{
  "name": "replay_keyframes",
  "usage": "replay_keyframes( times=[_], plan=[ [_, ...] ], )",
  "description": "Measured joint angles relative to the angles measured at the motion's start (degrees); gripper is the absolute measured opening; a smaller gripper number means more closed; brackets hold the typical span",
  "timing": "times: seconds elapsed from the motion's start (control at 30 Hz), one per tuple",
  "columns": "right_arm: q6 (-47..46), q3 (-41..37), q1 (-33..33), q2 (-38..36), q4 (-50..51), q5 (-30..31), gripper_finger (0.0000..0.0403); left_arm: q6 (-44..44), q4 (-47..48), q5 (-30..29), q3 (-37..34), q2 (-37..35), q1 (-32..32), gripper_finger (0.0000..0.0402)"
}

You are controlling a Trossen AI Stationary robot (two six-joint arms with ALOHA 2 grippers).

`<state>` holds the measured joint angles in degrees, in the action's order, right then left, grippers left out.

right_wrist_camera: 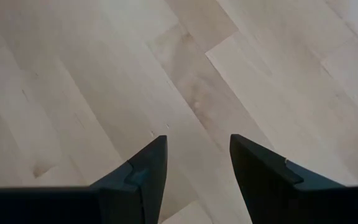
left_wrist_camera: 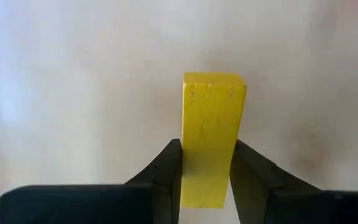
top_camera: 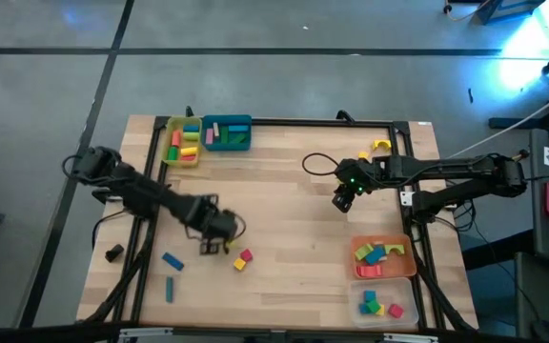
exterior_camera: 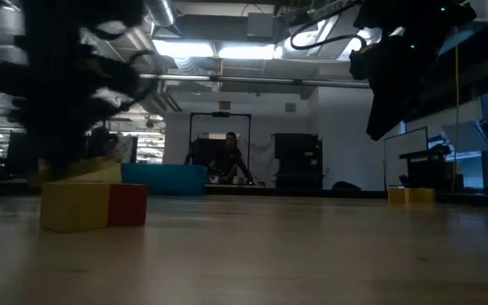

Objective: Sort blocks by size
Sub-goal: Put the yellow rectangular block into the blue bin, then put the yellow square block into the transparent bin

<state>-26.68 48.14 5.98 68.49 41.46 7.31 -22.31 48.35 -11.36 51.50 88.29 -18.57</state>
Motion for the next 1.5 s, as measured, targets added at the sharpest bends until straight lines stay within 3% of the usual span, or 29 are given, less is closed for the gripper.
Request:
replay_keyframes(
  times=[0.27, 0.43, 0.73, 0.93, 1.13, 1.23, 1.33, 1.5],
  plan=[
    [0.00, 0.00, 0.02, 0.02, -0.03, -0.01, 0.0175, 20.49, -5.89, -15.14, 6.38, 0.00, 17.78, 0.0084],
    [0.00, 0.00, 0.04, 0.01, -0.01, -0.02, 0.0175, 32.76, -16.05, -15.98, 6.59, -0.02, 31.51, 0.0084],
    [0.01, 0.00, 0.04, 0.01, 0.15, 0.49, 0.0175, 37.51, -22.62, -15.45, 6.57, -0.02, 49.46, 0.0084],
    [0.04, 0.00, 0.04, 0.00, -0.52, 3.04, 0.0175, 39.24, -22.66, -14.20, 6.57, 0.04, 53.99, 0.0088],
    [0.29, 0.00, 0.04, 0.02, -1.73, 6.76, 0.0175, 36.57, -22.33, -14.10, 6.57, 1.32, 55.21, 0.0151],
    [2.98, 0.00, 0.23, 0.02, -1.73, 11.87, 0.0175, 35.40, -22.51, -14.04, 6.57, 2.18, 55.17, 0.0178],
    [3.16, 0.00, 2.61, 0.01, -1.75, 14.63, 0.0175, 33.46, -22.49, -13.96, 6.57, 2.69, 55.15, 0.0197],
    [4.61, 0.00, 10.21, 0.02, -1.73, 12.01, 0.0175, 31.41, -24.69, -13.89, 6.57, 2.69, 55.01, 0.0204]
  ],
)
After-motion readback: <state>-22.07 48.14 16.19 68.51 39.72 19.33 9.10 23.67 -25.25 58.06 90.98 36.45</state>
